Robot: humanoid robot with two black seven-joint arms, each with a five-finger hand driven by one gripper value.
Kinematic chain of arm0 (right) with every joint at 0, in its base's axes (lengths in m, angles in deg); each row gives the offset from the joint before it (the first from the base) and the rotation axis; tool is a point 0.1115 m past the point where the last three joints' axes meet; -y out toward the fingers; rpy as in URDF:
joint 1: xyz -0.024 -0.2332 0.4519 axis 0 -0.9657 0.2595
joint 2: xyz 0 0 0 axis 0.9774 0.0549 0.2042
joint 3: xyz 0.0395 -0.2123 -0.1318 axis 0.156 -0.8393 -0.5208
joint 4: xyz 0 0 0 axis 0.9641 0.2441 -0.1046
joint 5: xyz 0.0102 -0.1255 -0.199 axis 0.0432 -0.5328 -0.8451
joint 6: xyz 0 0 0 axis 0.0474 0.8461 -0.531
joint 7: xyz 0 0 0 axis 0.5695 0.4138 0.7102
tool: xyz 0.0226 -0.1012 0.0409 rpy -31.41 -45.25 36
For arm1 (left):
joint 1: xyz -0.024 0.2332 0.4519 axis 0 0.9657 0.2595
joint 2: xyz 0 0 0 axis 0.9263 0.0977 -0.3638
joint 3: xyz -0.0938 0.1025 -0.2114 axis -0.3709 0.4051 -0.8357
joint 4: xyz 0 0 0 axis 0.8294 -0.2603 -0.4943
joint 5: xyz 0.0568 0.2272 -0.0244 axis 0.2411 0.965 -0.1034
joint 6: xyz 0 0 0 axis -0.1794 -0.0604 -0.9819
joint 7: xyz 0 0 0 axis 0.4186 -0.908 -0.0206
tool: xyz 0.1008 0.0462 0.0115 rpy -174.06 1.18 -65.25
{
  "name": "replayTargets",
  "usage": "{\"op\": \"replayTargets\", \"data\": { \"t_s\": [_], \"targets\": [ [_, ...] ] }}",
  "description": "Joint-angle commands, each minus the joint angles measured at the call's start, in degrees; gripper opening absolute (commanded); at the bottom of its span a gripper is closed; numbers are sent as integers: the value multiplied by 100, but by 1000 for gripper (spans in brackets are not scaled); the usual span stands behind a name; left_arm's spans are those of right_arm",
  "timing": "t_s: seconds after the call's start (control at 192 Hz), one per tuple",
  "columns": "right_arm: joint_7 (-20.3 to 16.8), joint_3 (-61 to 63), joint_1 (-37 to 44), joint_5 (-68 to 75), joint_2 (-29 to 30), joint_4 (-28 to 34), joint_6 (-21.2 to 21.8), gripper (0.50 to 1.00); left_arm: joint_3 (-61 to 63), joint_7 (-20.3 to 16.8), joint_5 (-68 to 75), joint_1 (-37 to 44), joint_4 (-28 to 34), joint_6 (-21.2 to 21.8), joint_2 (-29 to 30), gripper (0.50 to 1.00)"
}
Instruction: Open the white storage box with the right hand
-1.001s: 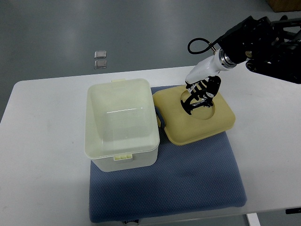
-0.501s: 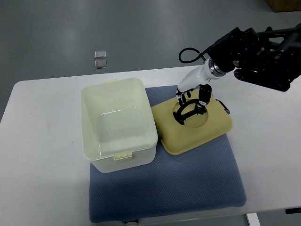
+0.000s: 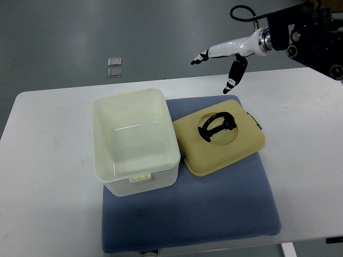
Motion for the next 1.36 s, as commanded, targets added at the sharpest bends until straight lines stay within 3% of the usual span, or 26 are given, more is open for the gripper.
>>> {"op": "replayTargets", "data": {
  "t_s": [0.0,0.078,0.203,0.276,0.412,0.527,0.907,1.147,1.356],
  "targets": [
    [-14,1178,-558,961,-62,-145,-26,946,0,0,3,0,0,0,0,1000],
    [-119,2023,-1007,1832,-53,-172,-210,944,9,0,3,0,-17,0,0,1000],
    [-822,3253,-1745,3650,245,-137,-764,946,0,0,3,0,-70,0,0,1000],
    [-1051,3684,-2017,4827,571,-145,-1019,946,0,0,12,0,-70,0,0,1000],
    [-1218,3939,-2430,6946,870,-154,-1186,946,0,-8,3,0,-70,0,0,1000],
    [-1209,3939,-2606,7896,1036,-189,-1221,946,0,0,12,0,-79,0,0,1000],
    [-1156,4344,-3388,8152,1573,-189,-922,946,-9,0,3,0,-123,9,0,1000],
    [-884,4493,-3591,8143,1397,-216,-755,946,-17,0,3,0,-123,0,0,1000],
    [-849,4634,-3600,8152,1379,-681,-597,946,-9,0,3,0,-123,0,0,1000]
  ]
}}
